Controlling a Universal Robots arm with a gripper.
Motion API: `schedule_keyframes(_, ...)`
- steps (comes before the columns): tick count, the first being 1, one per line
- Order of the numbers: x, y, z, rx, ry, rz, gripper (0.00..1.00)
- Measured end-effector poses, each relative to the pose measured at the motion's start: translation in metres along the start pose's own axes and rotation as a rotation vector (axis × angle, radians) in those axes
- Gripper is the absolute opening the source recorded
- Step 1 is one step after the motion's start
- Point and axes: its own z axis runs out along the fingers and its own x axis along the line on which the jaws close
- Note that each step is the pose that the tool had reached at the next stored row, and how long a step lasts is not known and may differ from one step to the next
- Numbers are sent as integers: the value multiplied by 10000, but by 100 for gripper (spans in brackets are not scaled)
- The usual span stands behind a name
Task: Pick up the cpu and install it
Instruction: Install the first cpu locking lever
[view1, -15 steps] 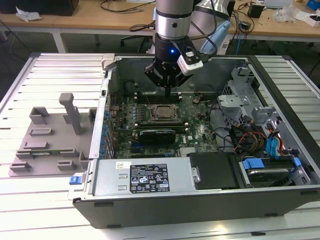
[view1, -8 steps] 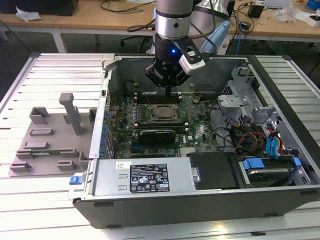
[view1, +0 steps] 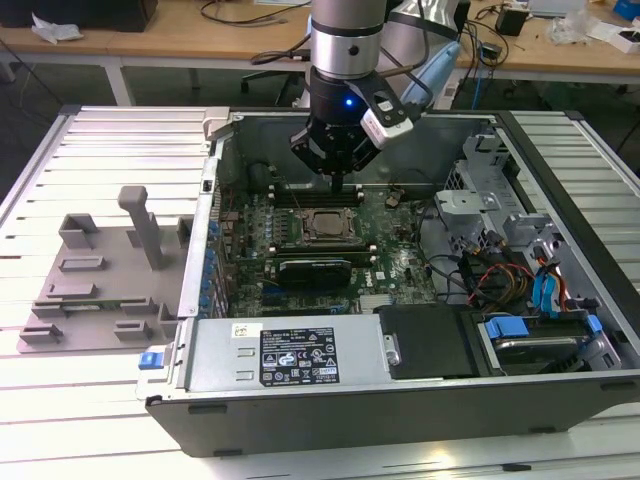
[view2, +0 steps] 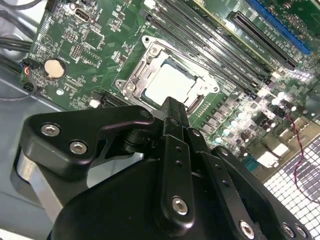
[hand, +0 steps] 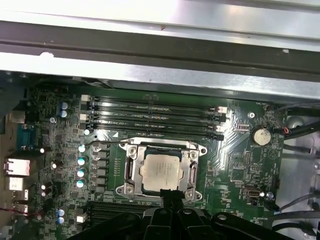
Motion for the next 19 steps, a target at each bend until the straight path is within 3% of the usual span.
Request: schedule_keyframes(19, 0, 0, 0, -30, -87, -1318, 11)
